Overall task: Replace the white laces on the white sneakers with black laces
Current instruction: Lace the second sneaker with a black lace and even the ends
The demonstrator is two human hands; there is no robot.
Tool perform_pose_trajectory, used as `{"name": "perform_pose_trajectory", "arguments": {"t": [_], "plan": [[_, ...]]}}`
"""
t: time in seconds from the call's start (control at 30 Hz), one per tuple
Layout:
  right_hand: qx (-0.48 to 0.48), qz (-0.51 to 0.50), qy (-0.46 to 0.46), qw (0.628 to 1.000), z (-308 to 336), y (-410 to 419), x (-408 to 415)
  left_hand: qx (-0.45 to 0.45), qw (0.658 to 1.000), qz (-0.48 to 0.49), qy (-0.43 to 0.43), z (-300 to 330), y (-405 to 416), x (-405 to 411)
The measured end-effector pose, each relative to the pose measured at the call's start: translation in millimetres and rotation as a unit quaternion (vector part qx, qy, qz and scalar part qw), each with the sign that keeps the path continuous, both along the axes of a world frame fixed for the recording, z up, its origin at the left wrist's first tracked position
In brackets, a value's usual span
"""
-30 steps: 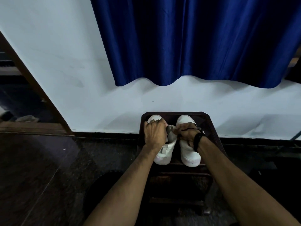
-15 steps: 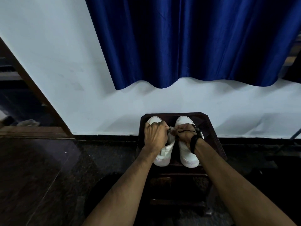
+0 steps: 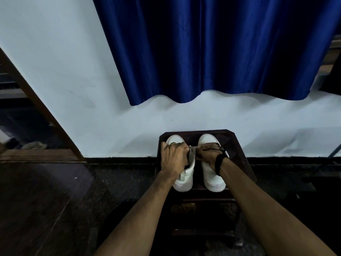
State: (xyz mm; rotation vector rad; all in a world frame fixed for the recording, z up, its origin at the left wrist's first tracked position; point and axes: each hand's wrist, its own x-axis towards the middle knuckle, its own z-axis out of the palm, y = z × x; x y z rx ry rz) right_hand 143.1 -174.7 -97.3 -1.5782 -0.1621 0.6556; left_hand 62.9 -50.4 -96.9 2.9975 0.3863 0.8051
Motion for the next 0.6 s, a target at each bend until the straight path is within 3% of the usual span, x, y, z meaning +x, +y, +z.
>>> {"name": "perform_pose_trajectory", "arguments": {"t": [0.17, 0.3, 0.43, 0.5, 0.6], "plan": [[-0.139, 0.029, -0.111, 0.984, 1, 6, 6, -0.013, 1.0, -0.004, -0.008, -1, 0, 0], [-0.25, 0.067, -0.213, 0.942, 14, 10, -3, -0.027, 1.0, -0.007, -0.014, -2, 0, -2], [-0.316, 0.035, -0.24, 0.917, 19, 10, -5, -0.026, 1.0, 0.005, -0.014, -6, 2, -3], [-0.282, -0.006, -0.218, 0.934, 17, 8, -1, -0.028, 0.999, 0.006, -0.017, -7, 3, -2], [-0.071, -0.059, -0.089, 0.992, 5, 7, 2, -0.03, 0.999, 0.002, -0.021, -8, 3, -2]]}}
